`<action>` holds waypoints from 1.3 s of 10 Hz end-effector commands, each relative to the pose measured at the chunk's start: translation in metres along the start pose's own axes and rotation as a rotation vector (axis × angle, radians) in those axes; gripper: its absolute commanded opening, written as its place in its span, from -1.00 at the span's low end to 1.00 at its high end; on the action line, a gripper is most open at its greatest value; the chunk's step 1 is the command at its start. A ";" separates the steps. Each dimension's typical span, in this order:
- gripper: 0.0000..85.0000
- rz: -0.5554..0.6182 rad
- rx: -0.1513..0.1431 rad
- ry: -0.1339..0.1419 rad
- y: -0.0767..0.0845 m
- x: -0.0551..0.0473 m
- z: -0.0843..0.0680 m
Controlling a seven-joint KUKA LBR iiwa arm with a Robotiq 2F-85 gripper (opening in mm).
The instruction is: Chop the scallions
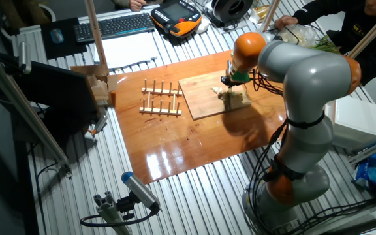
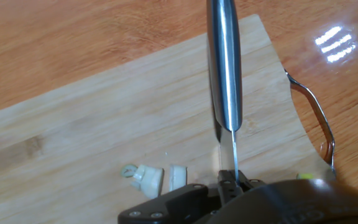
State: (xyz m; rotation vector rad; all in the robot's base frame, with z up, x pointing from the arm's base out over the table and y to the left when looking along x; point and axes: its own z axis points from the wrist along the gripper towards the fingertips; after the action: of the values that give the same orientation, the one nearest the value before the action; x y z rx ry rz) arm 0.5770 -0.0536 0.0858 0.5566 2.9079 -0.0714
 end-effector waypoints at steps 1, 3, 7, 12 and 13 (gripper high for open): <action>-1.00 0.003 0.000 0.002 0.001 0.006 0.001; -1.00 0.016 0.003 -0.003 0.005 0.014 -0.003; -1.00 0.025 0.000 -0.012 0.006 0.013 -0.004; -1.00 0.020 0.000 -0.017 0.000 -0.009 -0.009; -1.00 0.025 0.001 -0.011 0.001 -0.009 -0.010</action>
State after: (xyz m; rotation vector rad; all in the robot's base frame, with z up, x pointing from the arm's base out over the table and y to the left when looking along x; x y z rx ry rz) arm 0.5836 -0.0551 0.0971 0.5906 2.8923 -0.0684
